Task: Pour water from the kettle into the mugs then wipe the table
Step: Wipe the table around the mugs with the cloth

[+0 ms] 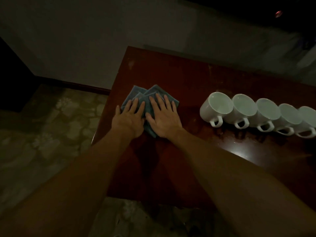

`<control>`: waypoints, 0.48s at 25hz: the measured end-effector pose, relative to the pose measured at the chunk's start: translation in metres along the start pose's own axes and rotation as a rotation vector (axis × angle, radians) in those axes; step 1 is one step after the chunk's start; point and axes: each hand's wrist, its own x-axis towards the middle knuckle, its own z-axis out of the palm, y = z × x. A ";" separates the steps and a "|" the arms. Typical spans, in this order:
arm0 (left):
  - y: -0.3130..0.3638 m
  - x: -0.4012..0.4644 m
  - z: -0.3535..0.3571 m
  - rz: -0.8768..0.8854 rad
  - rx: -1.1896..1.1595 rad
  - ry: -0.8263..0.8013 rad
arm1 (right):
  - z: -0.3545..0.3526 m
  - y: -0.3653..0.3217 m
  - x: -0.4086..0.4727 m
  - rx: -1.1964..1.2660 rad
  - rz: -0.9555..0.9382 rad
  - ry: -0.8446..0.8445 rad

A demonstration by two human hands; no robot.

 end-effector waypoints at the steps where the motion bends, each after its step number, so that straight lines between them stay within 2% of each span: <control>1: 0.001 -0.002 -0.003 -0.005 -0.021 -0.007 | -0.003 -0.002 0.001 0.005 -0.001 -0.023; 6: 0.000 -0.006 -0.011 0.016 0.003 -0.074 | -0.019 -0.004 0.001 -0.018 0.002 -0.173; 12: -0.010 0.031 -0.026 -0.058 -0.025 -0.099 | -0.028 0.005 0.052 -0.009 -0.064 -0.172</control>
